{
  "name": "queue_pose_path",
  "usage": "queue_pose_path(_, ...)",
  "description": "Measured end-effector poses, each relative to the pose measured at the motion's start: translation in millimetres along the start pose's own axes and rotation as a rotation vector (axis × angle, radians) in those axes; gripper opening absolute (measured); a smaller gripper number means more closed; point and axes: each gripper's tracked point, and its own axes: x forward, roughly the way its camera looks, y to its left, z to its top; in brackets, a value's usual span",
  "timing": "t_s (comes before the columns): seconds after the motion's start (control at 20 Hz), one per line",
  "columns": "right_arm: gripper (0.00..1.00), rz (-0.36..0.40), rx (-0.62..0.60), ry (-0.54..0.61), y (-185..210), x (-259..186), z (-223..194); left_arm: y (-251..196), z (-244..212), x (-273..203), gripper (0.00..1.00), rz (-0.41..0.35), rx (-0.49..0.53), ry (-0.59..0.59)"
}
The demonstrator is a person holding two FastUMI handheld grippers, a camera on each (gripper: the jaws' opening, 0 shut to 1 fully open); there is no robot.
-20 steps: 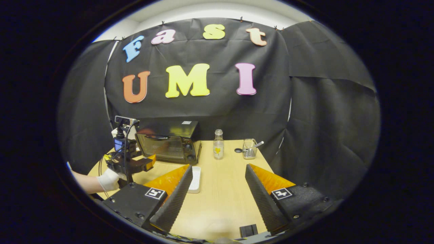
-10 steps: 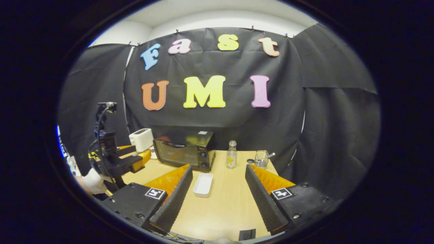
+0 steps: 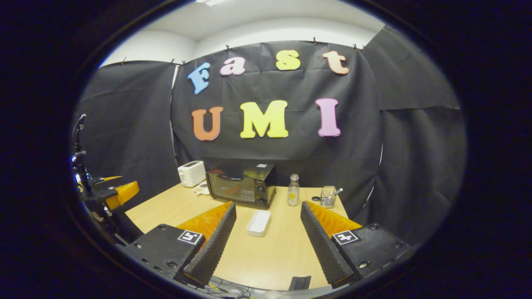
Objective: Open the electric oven with the left hand, put the food in, and close the electric oven.
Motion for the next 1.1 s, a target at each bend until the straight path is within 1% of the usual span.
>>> queue_pose_path(0.2, 0.99, 0.009, -0.013, -0.005, 15.4, -8.0, 1.8, 24.6, 0.7, -34.4, 0.96, 0.052, -0.035, 0.003)
queue_pose_path(0.4, 0.99, 0.043, -0.019, 0.012, 50.3, -9.8, 2.4, 38.0, -4.5, -51.8, 0.96, 0.057, -0.071, 0.021)
queue_pose_path(0.55, 0.99, 0.051, -0.022, 0.031, 69.8, -7.2, 3.3, 44.5, -1.5, -58.1, 0.96, 0.041, -0.094, 0.013)
queue_pose_path(0.7, 0.99, 0.043, 0.002, 0.013, 84.0, -10.5, 13.3, 53.2, 3.3, -64.1, 0.96, 0.024, -0.08, -0.002)
queue_pose_path(0.85, 0.99, 0.025, -0.004, -0.021, 94.2, -15.5, 22.2, 59.2, 12.2, -64.4, 0.97, 0.013, -0.071, -0.019)
queue_pose_path(0.9, 0.96, 0.019, 0.002, -0.029, 97.0, -17.8, 24.8, 58.7, 16.2, -65.0, 0.97, 0.006, -0.07, -0.03)
queue_pose_path(0.95, 0.99, 0.012, 0.004, -0.036, 99.6, -22.2, 27.6, 57.3, 21.0, -64.6, 0.97, -0.001, -0.066, -0.044)
queue_pose_path(1.1, 0.99, -0.031, -0.01, -0.064, 94.1, -32.6, 35.0, 43.1, 27.6, -61.4, 0.96, -0.042, -0.037, -0.056)
